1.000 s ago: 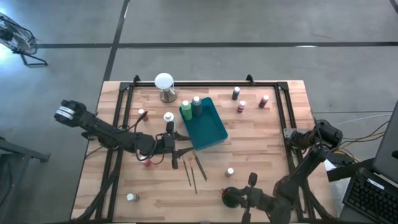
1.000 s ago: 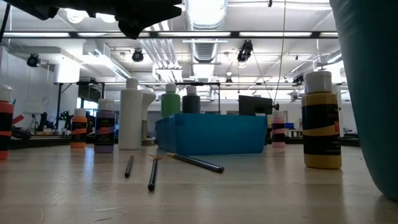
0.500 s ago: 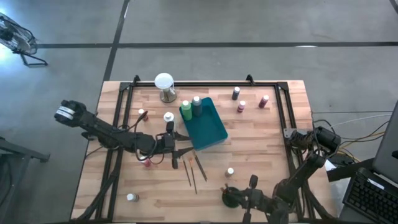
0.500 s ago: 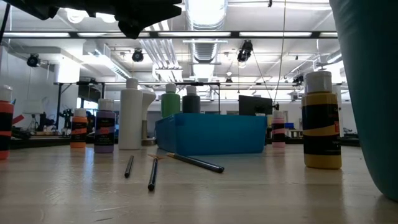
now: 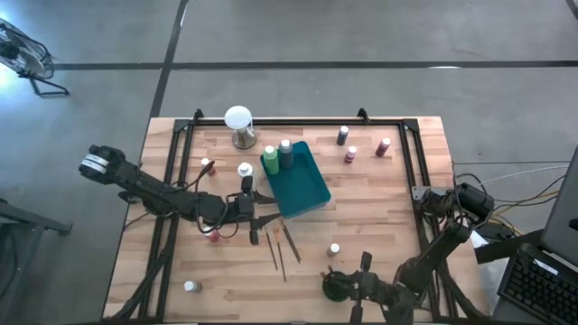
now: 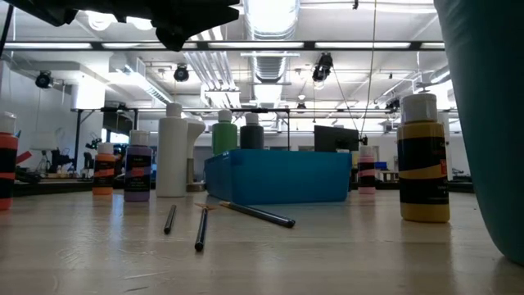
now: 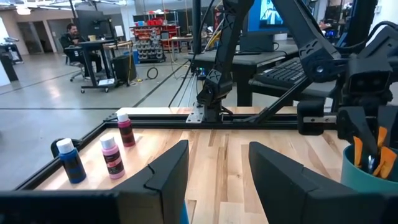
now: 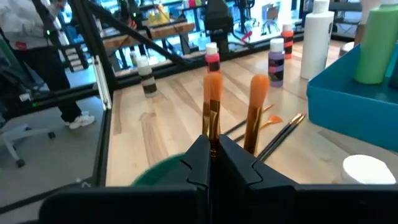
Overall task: Pick & Place Paint Supplies
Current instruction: Put the gold paint brush into the green cup
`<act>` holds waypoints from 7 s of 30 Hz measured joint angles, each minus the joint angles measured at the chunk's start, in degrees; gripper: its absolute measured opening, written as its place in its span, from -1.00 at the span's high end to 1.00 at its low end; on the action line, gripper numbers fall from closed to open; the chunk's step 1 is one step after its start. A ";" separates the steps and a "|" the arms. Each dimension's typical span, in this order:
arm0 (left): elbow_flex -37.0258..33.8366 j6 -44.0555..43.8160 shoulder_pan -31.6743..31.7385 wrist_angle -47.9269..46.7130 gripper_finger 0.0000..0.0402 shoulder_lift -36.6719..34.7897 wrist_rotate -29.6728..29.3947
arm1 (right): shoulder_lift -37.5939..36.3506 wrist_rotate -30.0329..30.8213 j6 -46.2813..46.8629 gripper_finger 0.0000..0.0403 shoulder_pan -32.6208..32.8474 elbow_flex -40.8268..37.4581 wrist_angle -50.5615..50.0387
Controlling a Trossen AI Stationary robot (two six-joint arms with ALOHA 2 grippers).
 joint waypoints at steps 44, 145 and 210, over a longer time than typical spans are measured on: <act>2.19 -0.90 -1.26 -13.33 0.13 0.04 3.32 | -28.31 0.89 -47.75 0.53 -14.93 2.50 -0.12; 31.65 11.51 -7.87 -71.70 0.13 19.08 2.34 | -34.25 -19.92 -12.60 0.70 -29.95 8.17 -49.32; 40.10 43.40 4.23 -80.82 0.38 36.89 19.87 | -34.25 -29.36 -15.59 0.52 -38.33 7.08 -53.95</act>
